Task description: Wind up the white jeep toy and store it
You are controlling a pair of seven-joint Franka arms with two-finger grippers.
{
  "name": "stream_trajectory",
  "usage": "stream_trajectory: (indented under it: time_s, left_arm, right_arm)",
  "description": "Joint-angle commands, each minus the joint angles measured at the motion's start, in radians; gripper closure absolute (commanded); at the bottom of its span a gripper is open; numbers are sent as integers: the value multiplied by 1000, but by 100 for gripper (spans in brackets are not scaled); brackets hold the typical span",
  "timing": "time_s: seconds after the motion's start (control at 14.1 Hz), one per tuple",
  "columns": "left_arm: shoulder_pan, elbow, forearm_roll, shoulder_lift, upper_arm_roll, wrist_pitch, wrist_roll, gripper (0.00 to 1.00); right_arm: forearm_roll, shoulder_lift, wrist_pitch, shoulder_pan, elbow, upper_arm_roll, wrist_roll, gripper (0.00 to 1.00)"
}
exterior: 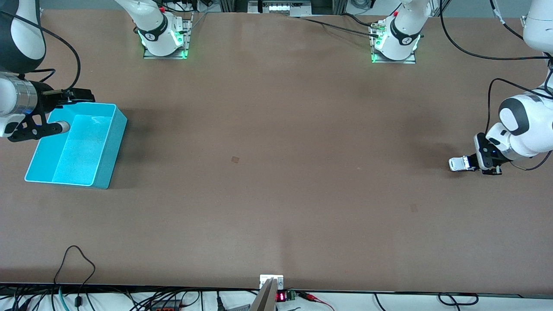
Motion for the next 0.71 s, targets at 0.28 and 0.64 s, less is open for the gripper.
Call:
stream_trajectory:
  time_s: [0.28,0.64]
  left_arm:
    - [22,22,16,-125,-132,-251,13,0]
    - [17,22,15,-202,-199,-331,13,0]
  right_arm:
    - [-7,0,-11,-2,5,1,-15,0]
    - [-7,0,-11,-2,7,1,-17,0]
